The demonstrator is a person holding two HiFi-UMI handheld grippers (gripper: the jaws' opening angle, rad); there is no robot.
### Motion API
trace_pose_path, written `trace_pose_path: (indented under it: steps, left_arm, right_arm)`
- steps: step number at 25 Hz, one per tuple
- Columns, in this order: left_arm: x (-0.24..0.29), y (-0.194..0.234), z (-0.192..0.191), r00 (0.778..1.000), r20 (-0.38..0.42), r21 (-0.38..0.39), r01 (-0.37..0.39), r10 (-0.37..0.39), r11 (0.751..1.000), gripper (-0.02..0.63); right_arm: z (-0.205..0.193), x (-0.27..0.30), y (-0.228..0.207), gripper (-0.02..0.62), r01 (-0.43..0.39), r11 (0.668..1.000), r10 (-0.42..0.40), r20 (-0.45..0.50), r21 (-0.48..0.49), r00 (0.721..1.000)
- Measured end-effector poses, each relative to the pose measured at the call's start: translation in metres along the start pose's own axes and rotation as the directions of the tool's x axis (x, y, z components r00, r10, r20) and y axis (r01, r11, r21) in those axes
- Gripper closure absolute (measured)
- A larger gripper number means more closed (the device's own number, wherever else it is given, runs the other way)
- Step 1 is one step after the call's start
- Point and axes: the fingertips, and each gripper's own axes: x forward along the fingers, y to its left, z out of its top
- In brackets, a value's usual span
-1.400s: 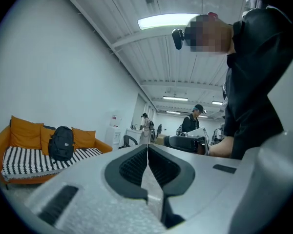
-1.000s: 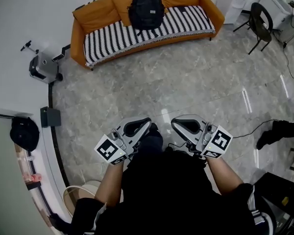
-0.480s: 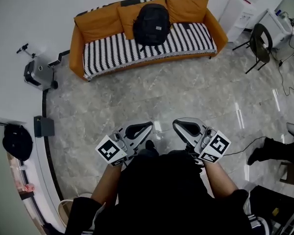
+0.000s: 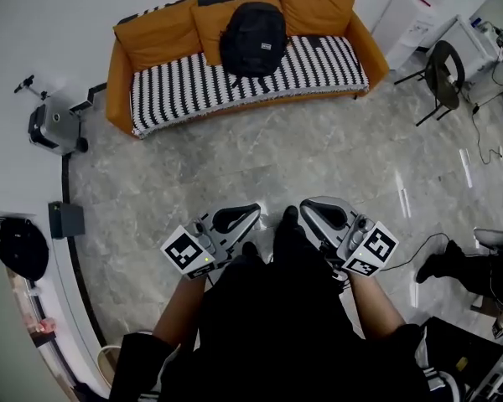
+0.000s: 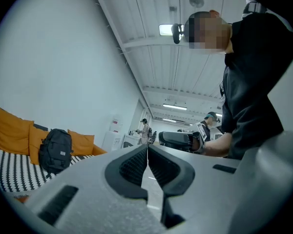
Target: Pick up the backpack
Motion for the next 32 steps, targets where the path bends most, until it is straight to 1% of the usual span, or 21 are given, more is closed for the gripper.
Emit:
trace_pose_path:
  steps: [3,5,8,11,15,20,24,26,29,32]
  left_arm:
    - [0.014,0.017,0.014,1.0,0.0,-0.014,-0.014,0.014,1.0,0.583]
    - [0.021,0.03,0.017,1.0,0.0,0.001,-0.02,0.02,1.0,0.583]
    - [0.037,0.044,0.015,0.999,-0.034,0.01,-0.021,0.021,1.0,0.583]
    - [0.057,0.061,0.016,0.999,-0.041,0.037,-0.034,0.036,0.999,0.583]
    - [0.092,0.081,0.034,0.998,-0.028,0.048,-0.057,0.059,0.997,0.583]
    - [0.132,0.097,0.049,0.995,-0.032,0.081,-0.092,0.095,0.993,0.583]
    - [0.151,0.113,0.051,0.989,-0.028,0.083,-0.142,0.144,0.986,0.583]
    - [0.157,0.119,0.05,0.986,-0.034,0.079,-0.158,0.161,0.984,0.583]
    - [0.164,0.124,0.046,0.985,-0.053,0.075,-0.159,0.163,0.984,0.583]
    - [0.165,0.142,0.044,0.984,-0.056,0.061,-0.168,0.172,0.984,0.583]
  right_arm:
    - [0.011,0.01,-0.03,0.568,0.003,1.0,-0.003,0.006,0.0,1.0]
    - [0.019,0.014,-0.05,0.568,0.007,1.0,-0.007,0.026,-0.003,1.0]
    - [0.028,0.013,-0.079,0.568,0.017,1.0,-0.016,0.052,-0.005,0.999]
    - [0.037,0.008,-0.106,0.568,0.013,1.0,-0.013,0.067,0.0,0.998]
    - [0.054,0.004,-0.139,0.568,-0.016,1.0,0.015,0.077,0.005,0.997]
    - [0.073,0.005,-0.173,0.568,-0.087,0.996,0.086,0.085,0.009,0.993]
    - [0.077,0.01,-0.193,0.568,-0.151,0.988,0.15,0.07,0.011,0.986]
    - [0.075,0.014,-0.203,0.568,-0.169,0.986,0.168,0.051,0.009,0.984]
    - [0.069,0.017,-0.215,0.568,-0.159,0.987,0.159,0.027,-0.014,0.987]
    - [0.064,0.03,-0.226,0.568,-0.152,0.988,0.152,0.007,-0.037,0.988]
